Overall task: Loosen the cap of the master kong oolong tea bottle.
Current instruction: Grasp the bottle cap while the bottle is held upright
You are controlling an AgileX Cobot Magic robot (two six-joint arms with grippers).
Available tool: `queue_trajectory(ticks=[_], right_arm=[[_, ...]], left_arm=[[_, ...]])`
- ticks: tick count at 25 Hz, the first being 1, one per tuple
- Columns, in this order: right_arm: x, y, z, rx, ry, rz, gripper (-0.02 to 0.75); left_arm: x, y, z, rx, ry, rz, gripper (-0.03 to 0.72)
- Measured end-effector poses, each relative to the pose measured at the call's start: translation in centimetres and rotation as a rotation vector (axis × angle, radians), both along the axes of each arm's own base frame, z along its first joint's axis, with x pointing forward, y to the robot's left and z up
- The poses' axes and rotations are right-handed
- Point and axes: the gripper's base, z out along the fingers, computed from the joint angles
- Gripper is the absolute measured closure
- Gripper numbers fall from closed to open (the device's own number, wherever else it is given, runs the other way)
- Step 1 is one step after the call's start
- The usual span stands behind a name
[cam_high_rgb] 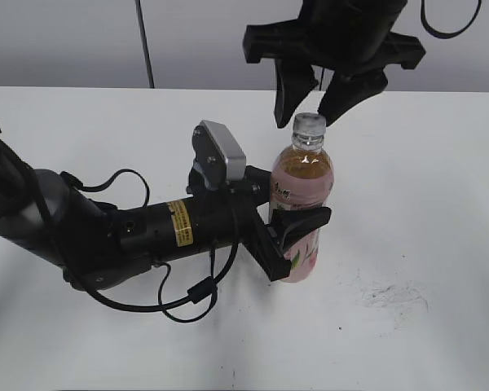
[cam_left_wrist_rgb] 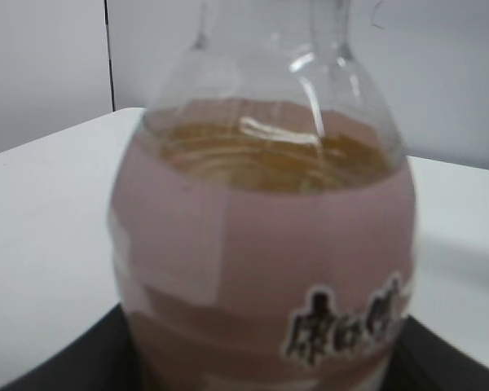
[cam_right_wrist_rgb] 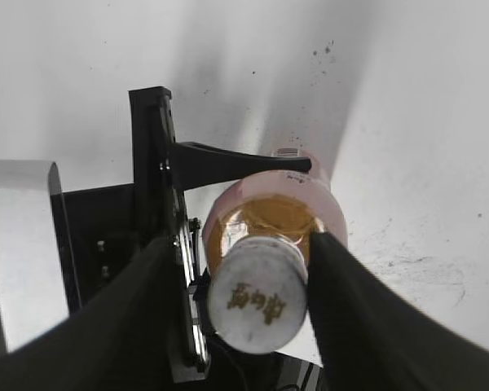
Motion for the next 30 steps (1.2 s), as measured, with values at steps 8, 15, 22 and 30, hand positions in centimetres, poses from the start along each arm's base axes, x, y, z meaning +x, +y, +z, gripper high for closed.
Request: queue_trajectory(ticks=[8,15,22,30], right_arm=[[-0.30,-0.22,-1.16,-0.024,0.034,0.000,0.425],[-0.36,-0.34,-1.01,-0.038,0.015,0.052,0.457],[-0.38,-0.36,-0.96,-0.115,-0.100,0.498,0.463],[-0.42,-0.39,-0.81,-0.183,-0.208,0.900,0.464]], left_arm=[[0.00,0.00,0.00,0.000,0.000,0.000,0.303],[0.00,0.00,0.00,0.000,0.000,0.000,0.303],[0.00,0.00,0.00,0.000,0.000,0.000,0.303],[0.00,0.00,0.00,0.000,0.000,0.000,0.303]])
